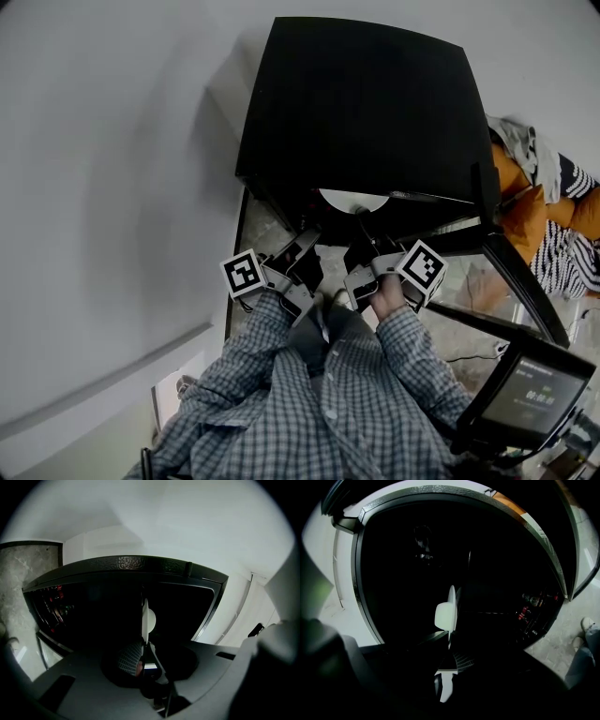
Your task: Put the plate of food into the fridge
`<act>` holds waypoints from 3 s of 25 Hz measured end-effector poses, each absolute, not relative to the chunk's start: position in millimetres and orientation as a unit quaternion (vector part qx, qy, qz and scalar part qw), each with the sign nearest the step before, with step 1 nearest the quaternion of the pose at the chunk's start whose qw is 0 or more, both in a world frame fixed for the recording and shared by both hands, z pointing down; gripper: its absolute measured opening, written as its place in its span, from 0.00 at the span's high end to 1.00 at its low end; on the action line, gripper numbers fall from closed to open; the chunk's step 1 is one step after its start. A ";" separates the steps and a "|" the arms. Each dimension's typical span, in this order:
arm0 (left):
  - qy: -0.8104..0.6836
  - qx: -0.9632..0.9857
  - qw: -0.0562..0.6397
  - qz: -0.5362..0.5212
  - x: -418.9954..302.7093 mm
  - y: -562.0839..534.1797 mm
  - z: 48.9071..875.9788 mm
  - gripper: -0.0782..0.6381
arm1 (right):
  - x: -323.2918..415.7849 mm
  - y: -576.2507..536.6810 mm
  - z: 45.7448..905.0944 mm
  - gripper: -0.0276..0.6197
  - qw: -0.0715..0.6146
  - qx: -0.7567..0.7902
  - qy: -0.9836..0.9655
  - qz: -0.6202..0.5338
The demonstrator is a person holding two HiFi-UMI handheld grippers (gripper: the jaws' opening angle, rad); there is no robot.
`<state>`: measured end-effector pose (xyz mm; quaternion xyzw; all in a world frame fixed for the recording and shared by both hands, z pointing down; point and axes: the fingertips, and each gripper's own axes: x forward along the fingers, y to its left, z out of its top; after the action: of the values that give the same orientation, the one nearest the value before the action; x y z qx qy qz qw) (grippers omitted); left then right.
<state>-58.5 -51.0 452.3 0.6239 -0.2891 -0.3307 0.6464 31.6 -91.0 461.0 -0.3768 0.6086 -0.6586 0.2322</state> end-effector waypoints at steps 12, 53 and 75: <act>-0.288 0.630 0.635 -0.342 -62.0 -43.3 441.6 0.88 | 28.0 -111.8 459.4 0.92 0.240 -0.373 0.616 -0.651; -0.305 0.670 0.603 -0.308 -60.7 -52.6 445.1 0.88 | 33.2 -85.7 464.7 0.84 0.121 -0.362 0.731 -0.565; -0.323 0.665 0.593 -0.318 -69.5 -38.9 439.5 0.88 | 17.6 -118.0 469.0 0.88 0.143 -0.384 0.696 -0.590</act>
<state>-69.5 -38.9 439.5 0.6652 -0.3230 -0.3184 0.5931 17.6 -118.0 469.0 -0.3836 0.6964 -0.5896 0.1426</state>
